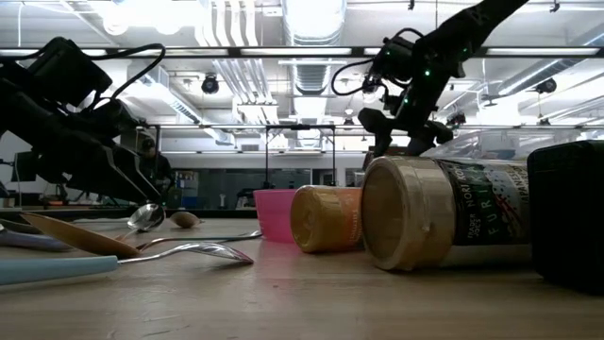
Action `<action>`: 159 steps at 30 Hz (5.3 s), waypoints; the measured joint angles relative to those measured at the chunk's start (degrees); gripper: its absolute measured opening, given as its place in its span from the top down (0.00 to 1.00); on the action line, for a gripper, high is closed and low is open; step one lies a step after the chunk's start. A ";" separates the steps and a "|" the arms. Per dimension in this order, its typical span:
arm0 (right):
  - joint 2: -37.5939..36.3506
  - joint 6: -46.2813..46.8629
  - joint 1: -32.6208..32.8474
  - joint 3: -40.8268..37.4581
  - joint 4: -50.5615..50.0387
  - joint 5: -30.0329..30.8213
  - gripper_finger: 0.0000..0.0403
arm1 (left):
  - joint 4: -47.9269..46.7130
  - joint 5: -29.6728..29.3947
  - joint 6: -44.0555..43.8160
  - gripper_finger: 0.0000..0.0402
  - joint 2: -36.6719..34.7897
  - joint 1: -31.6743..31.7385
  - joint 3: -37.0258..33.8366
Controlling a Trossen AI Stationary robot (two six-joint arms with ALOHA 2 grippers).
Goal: Pick & Place Food Item
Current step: Put the red seasoning can into the transparent bin, then put the green seasoning bottle into the transparent bin
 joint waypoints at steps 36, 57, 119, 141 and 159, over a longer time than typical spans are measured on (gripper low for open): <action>0.32 -2.90 0.53 6.56 -2.27 1.25 0.21 | 0.00 0.02 0.00 0.01 0.02 0.00 -0.02; 0.08 -20.01 24.12 22.13 -9.47 9.35 0.21 | 0.00 0.02 0.00 0.01 0.02 0.00 -0.02; 1.04 19.67 67.45 -4.94 -16.47 -7.51 0.21 | 0.00 0.01 0.00 0.01 0.02 0.00 0.00; 1.04 19.67 67.45 -9.69 -10.10 -8.45 0.34 | 0.00 0.02 0.00 0.01 0.02 -0.02 0.00; 1.02 19.65 67.45 -9.69 -10.06 -8.36 0.52 | 0.00 0.00 0.00 0.01 0.02 -0.01 -0.02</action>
